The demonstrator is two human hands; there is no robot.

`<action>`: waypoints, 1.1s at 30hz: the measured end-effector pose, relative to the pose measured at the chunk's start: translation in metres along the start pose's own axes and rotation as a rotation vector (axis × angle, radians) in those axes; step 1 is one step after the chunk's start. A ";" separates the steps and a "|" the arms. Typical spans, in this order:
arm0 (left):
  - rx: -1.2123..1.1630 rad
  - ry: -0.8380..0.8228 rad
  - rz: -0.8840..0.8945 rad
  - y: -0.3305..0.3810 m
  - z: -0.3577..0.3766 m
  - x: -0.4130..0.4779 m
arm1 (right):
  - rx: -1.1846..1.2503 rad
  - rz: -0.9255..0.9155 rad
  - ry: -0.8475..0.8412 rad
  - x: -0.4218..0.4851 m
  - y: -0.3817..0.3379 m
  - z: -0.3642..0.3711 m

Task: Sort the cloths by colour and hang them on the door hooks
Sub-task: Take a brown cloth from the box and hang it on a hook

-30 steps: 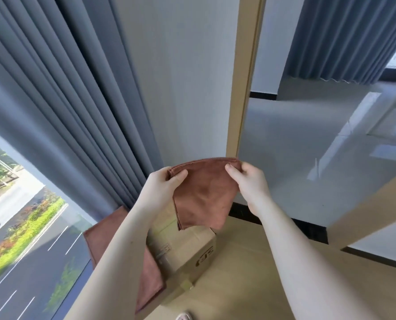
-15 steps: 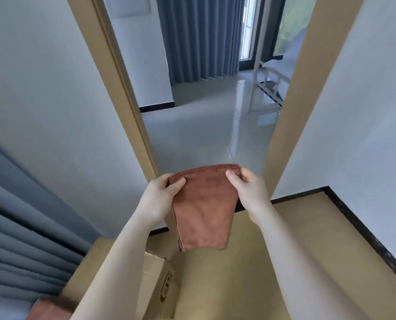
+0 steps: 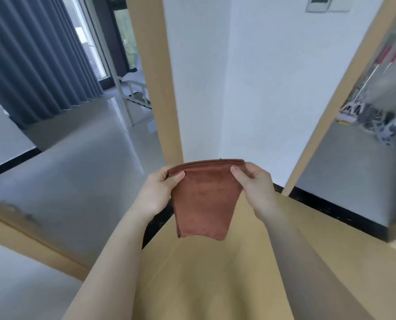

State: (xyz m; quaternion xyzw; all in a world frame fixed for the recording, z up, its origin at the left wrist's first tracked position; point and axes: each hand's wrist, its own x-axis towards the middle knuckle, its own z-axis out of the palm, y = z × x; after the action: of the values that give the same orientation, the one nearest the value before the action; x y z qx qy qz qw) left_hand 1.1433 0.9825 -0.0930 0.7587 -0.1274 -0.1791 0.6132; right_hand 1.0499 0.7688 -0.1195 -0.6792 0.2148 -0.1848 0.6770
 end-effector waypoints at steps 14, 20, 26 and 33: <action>0.051 -0.474 0.202 0.057 0.240 0.003 | -0.128 -0.021 0.492 -0.072 -0.007 -0.241; 0.109 -0.591 0.240 0.080 0.355 -0.033 | -0.140 -0.013 0.641 -0.120 -0.005 -0.350; 0.132 -0.690 0.287 0.095 0.466 -0.077 | -0.132 -0.024 0.739 -0.171 -0.006 -0.457; 0.167 -0.796 0.360 0.121 0.575 -0.124 | -0.132 -0.024 0.881 -0.227 -0.009 -0.556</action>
State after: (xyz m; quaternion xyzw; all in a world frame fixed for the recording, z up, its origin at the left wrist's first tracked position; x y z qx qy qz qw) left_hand 0.7882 0.4989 -0.0661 0.6434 -0.4976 -0.3366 0.4745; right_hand 0.5582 0.4251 -0.0932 -0.5799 0.4861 -0.4503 0.4740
